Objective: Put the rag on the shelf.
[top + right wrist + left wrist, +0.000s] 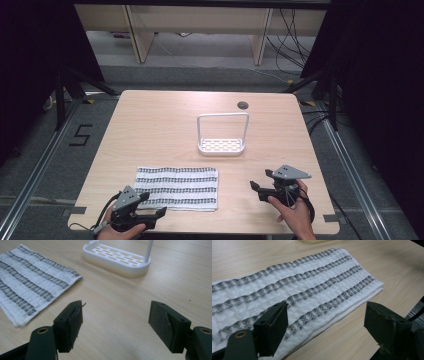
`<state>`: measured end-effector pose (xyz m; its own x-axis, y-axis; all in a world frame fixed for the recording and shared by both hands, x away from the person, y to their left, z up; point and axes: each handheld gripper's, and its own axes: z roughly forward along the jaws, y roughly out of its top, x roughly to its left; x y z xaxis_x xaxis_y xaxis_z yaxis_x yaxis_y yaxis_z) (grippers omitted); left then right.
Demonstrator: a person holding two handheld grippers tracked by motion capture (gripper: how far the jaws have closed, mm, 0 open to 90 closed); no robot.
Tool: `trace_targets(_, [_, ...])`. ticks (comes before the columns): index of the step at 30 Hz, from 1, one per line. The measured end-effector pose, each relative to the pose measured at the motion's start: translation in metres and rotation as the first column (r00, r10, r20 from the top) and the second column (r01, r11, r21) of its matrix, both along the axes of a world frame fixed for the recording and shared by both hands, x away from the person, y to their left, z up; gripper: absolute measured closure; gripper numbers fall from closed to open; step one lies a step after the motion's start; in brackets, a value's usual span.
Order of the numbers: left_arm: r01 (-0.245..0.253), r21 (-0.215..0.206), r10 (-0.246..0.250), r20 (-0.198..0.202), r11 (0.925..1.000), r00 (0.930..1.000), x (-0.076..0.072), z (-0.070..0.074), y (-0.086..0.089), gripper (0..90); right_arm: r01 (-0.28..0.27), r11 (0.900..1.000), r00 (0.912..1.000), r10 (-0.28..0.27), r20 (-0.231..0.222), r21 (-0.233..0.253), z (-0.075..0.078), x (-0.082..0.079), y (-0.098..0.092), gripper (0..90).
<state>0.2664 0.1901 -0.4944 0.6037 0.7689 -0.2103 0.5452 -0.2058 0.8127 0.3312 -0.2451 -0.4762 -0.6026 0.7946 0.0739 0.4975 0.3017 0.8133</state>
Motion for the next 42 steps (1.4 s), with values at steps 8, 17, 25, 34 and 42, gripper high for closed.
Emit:
trace_targets(8, [0.077, 0.007, -0.077, 0.012, 0.9970, 0.9970, 0.004, 0.001, -0.029, 21.0, -0.053, 0.998, 0.9985, 0.053, -0.010, -0.018, 0.002, 0.008, 0.020, 30.8])
trace_targets(17, [0.139, 0.018, -0.139, 0.008, 0.9901, 0.9902, 0.007, 0.002, -0.056, 24.6, -0.094, 0.995, 0.9954, 0.094, -0.022, -0.037, 0.000, 0.020, 0.034, 31.1])
trace_targets(25, [0.183, 0.025, -0.183, 0.009, 0.9828, 0.9830, 0.013, -0.001, -0.078, 25.2, -0.113, 0.993, 0.9930, 0.113, -0.035, -0.025, 0.001, 0.035, 0.045, 30.4])
trace_targets(34, [0.217, 0.031, -0.217, 0.000, 0.9758, 0.9763, 0.018, 0.000, -0.092, 26.8, -0.150, 0.988, 0.9884, 0.149, -0.030, -0.032, 0.003, 0.049, 0.059, 31.7])
trace_targets(42, [0.239, 0.028, -0.239, 0.005, 0.9706, 0.9709, 0.025, -0.001, -0.107, 31.8, -0.181, 0.982, 0.9830, 0.180, -0.037, -0.057, 0.001, 0.060, 0.077, 35.9])
